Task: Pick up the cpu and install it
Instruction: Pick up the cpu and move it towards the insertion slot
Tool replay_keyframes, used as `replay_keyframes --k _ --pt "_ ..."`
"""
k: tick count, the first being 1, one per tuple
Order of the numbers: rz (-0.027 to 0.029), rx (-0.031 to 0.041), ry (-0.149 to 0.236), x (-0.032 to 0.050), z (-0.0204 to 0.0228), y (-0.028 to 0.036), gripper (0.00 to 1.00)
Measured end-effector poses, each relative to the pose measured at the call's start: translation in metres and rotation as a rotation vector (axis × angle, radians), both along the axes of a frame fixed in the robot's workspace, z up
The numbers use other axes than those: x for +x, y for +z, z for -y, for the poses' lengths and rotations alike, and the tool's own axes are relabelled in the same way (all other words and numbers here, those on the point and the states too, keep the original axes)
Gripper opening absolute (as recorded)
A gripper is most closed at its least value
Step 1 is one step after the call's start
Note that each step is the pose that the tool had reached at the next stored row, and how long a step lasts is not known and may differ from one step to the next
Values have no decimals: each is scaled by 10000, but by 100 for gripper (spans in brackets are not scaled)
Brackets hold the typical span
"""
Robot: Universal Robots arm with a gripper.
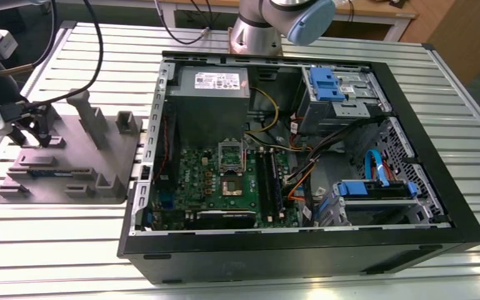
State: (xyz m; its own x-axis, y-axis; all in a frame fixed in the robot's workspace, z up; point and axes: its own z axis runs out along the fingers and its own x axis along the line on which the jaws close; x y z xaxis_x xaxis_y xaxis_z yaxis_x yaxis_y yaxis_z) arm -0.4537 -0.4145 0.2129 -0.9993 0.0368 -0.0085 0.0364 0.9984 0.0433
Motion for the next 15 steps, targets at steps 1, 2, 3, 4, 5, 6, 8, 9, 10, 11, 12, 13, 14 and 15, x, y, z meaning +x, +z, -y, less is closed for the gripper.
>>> replay_keyframes --k 1,2,3,4,5,6,8,9,10,11,12,13,14,15 --pt "1 0 0 0 0 2 47" --pt "0 0 0 0 0 6 47" --pt "1 1 0 0 0 7 47" --pt "2 1 0 0 0 8 47" --pt "1 1 0 0 0 11 47" --pt "0 0 0 0 0 14 47" --pt "0 0 0 0 0 31 47" --pt "0 1 0 0 0 41 47" --pt "1 1 0 0 0 41 47" --pt "0 0 0 0 0 41 47" --pt "0 0 0 0 0 41 47" --pt "1 0 0 0 0 41 47" --pt "1 0 0 0 0 45 47" --pt "1 0 -1 0 0 50 47"
